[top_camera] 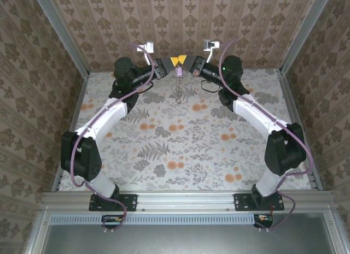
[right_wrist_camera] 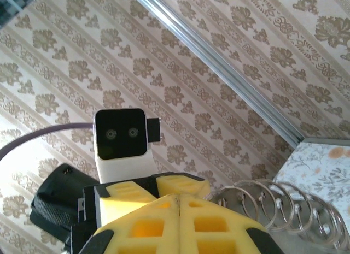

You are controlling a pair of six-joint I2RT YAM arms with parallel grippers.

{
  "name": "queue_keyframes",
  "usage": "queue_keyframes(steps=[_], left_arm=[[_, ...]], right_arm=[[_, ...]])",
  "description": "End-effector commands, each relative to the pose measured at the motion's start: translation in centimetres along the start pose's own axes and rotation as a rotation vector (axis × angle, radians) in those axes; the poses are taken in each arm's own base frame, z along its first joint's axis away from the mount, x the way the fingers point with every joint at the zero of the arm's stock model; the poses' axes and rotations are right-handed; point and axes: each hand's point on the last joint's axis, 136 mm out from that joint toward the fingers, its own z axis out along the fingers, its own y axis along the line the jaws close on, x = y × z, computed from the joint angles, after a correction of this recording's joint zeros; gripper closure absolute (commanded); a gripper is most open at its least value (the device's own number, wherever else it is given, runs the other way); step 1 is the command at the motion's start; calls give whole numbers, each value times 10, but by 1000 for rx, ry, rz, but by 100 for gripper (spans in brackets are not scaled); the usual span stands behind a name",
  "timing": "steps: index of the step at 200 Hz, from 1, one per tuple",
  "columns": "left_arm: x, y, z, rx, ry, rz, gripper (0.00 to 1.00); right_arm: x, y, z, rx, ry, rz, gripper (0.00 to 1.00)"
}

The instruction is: Put the keys on the keyring

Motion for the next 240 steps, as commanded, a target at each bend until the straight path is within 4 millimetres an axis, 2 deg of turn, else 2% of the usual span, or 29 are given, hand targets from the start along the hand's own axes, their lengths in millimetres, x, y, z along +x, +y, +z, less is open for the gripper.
queue_keyframes(steps=[1, 23, 51, 65, 102, 186, 240], left_arm=[[-20, -27, -15, 33, 25, 117, 63], [-26, -28, -25, 27, 70, 142, 56], [-22, -31, -29, 44, 165, 177, 54], [-18, -33, -29, 59, 214, 193, 56], [-9, -33, -25, 101, 293, 193, 72], [11, -30, -12, 145, 361, 169, 72], [17, -25, -8, 140, 370, 156, 72]], right_arm=[[-12, 11, -4, -40, 58, -82, 100], [-9, 12, -8, -55, 141, -112, 100], [-4, 13, -12, -72, 242, -152, 100], [-1, 15, -12, -92, 291, -164, 100], [5, 18, -13, -128, 376, -173, 100], [12, 17, -12, -144, 399, -159, 100], [13, 17, -12, -143, 397, -160, 100]])
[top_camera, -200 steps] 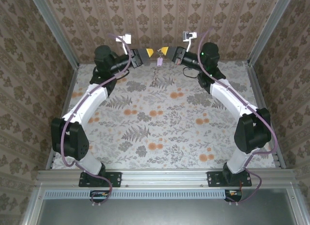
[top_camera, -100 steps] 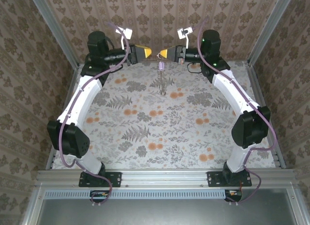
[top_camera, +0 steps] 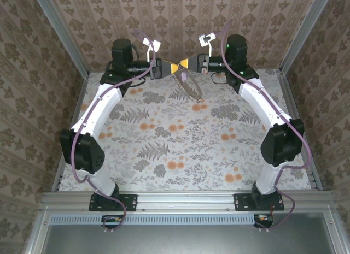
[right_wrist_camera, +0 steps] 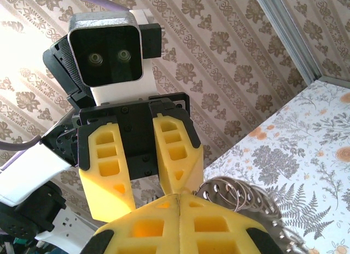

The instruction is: Put the keys on the keyring

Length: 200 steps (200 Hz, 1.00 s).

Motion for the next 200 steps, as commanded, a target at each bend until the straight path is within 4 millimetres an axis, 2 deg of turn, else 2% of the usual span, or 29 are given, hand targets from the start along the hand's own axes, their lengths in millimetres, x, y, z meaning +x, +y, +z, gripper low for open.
queue_keyframes(steps=[1, 40, 65, 116, 167, 200], left_arm=[[-7, -10, 2, 27, 1, 55, 72], [-6, -9, 5, 28, 3, 55, 71], [-7, -3, 4, 0, -7, 53, 66], [-10, 2, 4, -28, -22, 60, 61], [-10, -2, 10, -2, -21, 64, 63], [-7, -4, 12, 9, -15, 65, 71]], right_arm=[[-4, 14, 0, -36, 4, -46, 100], [-2, 13, 2, -40, 5, -42, 100], [0, 11, 2, -38, 6, -39, 100], [1, 14, 3, -44, 7, -40, 100], [2, 12, 7, -44, 7, -33, 100], [2, 10, 8, -38, 3, -29, 100]])
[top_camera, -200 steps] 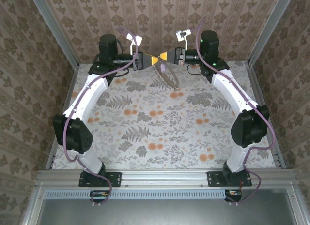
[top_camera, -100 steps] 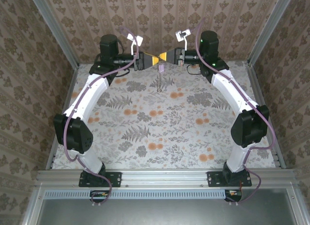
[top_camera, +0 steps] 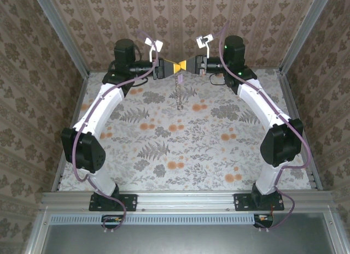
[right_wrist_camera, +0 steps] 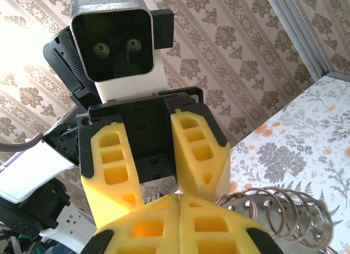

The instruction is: Put the keys on the keyring

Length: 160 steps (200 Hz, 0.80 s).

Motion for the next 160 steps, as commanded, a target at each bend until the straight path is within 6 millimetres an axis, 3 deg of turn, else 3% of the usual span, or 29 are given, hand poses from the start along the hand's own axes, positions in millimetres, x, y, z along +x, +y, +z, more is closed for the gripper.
queue_keyframes(steps=[1, 99, 141, 160], left_arm=[[-7, -8, 4, 29, -7, 44, 72], [-8, -8, 2, 33, -32, 53, 100], [-8, -8, 2, 35, -48, 60, 100], [-10, -6, -2, 34, -66, 64, 100]], right_arm=[[-3, 6, 2, -23, -10, -33, 100], [-5, 2, 2, -11, -25, -21, 100], [-10, 5, 1, -16, -50, -17, 100], [-16, 6, -2, -3, -79, -17, 77]])
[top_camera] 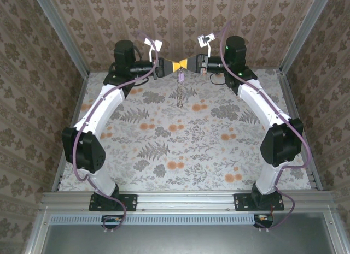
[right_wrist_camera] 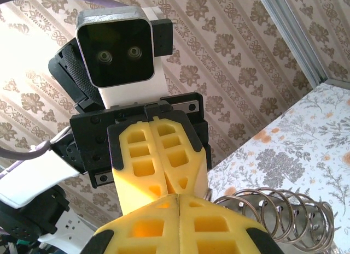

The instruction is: Put the keys on the keyring

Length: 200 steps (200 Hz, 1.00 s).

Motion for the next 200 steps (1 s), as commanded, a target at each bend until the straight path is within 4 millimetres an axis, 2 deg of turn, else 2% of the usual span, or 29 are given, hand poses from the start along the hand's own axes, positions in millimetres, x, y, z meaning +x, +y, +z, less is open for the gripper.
queue_keyframes(steps=[1, 16, 46, 109, 165, 200], left_arm=[[-8, -9, -3, 23, -35, 45, 100], [-11, -9, -5, 33, -48, 43, 100], [-15, -13, -9, 48, -56, 49, 100], [-23, -31, -12, 91, -51, 84, 100], [-25, -46, -10, 134, -40, 100, 100], [-25, -55, -6, 161, -27, 110, 100]], right_arm=[[-13, 9, -2, 0, -55, -29, 76], [-20, 10, -10, 22, -90, -35, 66], [-22, 6, -30, 79, -156, -40, 63], [13, -16, -46, 151, -210, -37, 57], [33, -2, -37, 122, -190, -95, 44], [35, 7, -25, 127, -159, -141, 42]])
